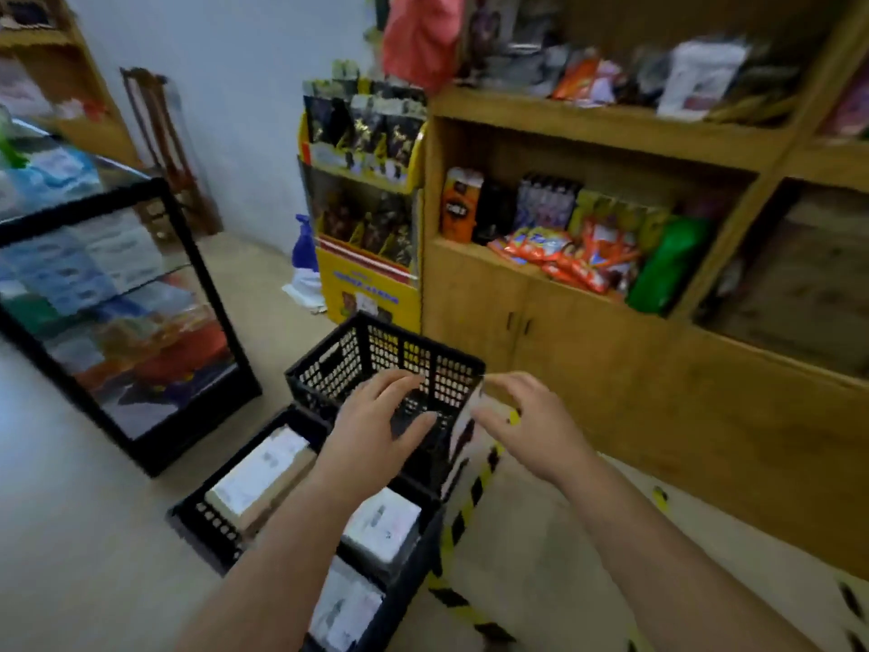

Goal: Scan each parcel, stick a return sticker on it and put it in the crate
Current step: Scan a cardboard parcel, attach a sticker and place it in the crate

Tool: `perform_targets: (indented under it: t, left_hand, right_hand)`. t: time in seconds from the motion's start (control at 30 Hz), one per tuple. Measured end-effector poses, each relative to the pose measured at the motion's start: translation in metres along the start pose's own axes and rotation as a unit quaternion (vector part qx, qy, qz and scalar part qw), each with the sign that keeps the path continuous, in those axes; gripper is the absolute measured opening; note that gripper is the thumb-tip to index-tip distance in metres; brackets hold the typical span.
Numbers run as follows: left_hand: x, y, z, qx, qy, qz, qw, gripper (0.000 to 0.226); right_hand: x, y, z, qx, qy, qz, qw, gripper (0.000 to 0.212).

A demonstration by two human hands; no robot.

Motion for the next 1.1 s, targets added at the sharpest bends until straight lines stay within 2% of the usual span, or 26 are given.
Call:
perform_targets:
  t: [0.07,0.2,0.33,0.57,0.67,0.73,0.83,1.0,1.1]
  left_hand:
    - [-0.019,0.010,-0.037,-0.044,-0.023,0.027,0.998,0.049]
    - [-0.075,0.004,-0.161,-0.179,-0.070,0.119,0.974,0.052]
    - [-0.116,-0.038,-0.297,-0.319,-0.126,0.176,0.923,0.053]
    - [-0.182,-0.184,-0.492,-0.466,-0.188,0.293,0.813,0.050]
    - [-0.208,-0.256,-0.549,-0.501,-0.202,0.333,0.773,0.051]
    - [-0.226,-0.299,-0.580,-0.512,-0.203,0.361,0.752,0.052]
    - [-0.249,-0.356,-0.623,-0.541,-0.202,0.374,0.726,0.053]
    - [-0.279,-0.421,-0.687,-0.570,-0.200,0.403,0.687,0.053]
    - [-0.303,-0.436,-0.723,-0.583,-0.200,0.409,0.673,0.053]
  right_hand:
    - [0.036,-0.038,-0.018,-0.054,0.000,-0.045,0.998,0.056]
    - [0.125,-0.161,-0.072,-0.158,-0.038,-0.189,0.968,0.055]
    - [0.195,-0.305,-0.114,-0.256,-0.055,-0.329,0.908,0.051]
    - [0.234,-0.561,-0.147,-0.406,-0.035,-0.464,0.787,0.055]
    - [0.228,-0.657,-0.158,-0.465,-0.016,-0.486,0.740,0.053]
    - [0.222,-0.712,-0.164,-0.486,-0.010,-0.489,0.724,0.062]
    - [0.219,-0.782,-0.173,-0.507,0.002,-0.500,0.702,0.063]
    - [0.226,-0.861,-0.198,-0.527,0.008,-0.527,0.667,0.069]
    - [0.243,-0.889,-0.223,-0.529,0.012,-0.545,0.650,0.065]
Point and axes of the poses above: each hand's wrist, its own y-axis towards the middle knuckle, its own x-axis out of the back of the hand, z = x × y, the point moved 8 cm from there along y, towards the middle knuckle
